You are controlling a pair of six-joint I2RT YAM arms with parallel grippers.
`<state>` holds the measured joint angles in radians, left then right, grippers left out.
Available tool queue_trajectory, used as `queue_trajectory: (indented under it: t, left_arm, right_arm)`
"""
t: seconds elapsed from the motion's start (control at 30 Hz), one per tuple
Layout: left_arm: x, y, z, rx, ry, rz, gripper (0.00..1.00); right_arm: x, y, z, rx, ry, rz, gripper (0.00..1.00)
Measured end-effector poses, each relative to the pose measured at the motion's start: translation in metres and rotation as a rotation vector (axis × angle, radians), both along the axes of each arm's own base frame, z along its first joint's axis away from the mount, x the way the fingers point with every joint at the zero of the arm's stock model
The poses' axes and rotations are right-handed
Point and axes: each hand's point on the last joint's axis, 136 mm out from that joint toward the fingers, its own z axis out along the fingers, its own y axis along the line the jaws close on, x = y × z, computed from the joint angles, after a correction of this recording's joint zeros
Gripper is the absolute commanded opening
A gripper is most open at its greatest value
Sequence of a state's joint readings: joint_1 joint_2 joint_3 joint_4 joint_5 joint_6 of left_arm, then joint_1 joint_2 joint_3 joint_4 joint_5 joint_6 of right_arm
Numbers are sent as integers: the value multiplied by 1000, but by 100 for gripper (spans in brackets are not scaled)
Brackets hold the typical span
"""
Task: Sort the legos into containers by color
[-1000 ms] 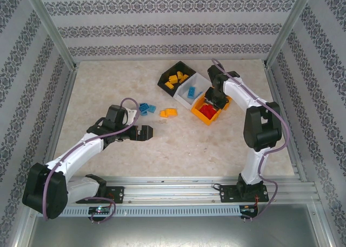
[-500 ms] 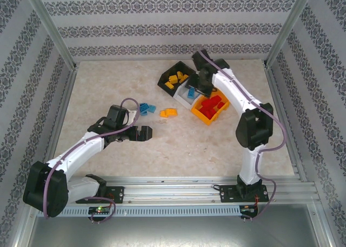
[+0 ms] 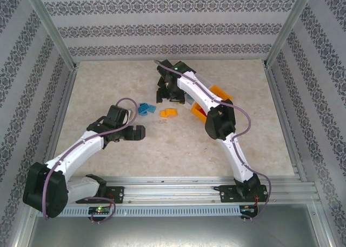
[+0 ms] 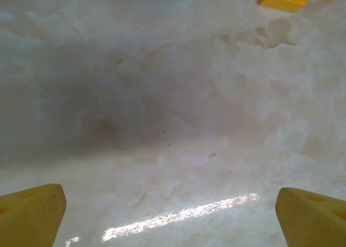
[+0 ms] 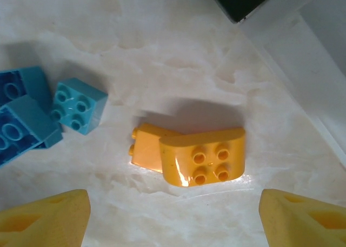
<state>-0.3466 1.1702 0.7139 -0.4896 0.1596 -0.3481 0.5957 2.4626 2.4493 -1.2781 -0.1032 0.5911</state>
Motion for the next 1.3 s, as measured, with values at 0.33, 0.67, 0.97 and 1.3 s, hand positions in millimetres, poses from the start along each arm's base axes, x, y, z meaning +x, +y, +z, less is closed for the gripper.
queue_trajectory:
  t: [0.33,0.67,0.97,1.3]
  left_arm:
    - [0,1,0,6,-1,4,100]
    - [0,1,-1,4,4,2,100]
    - [-1,0,-4,1,15,-1,100]
    - [-1,0,-4,2,14,-2,100]
  right_arm:
    - [-6,-4,-9,-30,30,47,77]
    - [-12,-9,-36,-49,93,43,77]
    - [-9,-9,-56,-42,120,34,76]
    - [-5,-14,-68,-32,143,16,67]
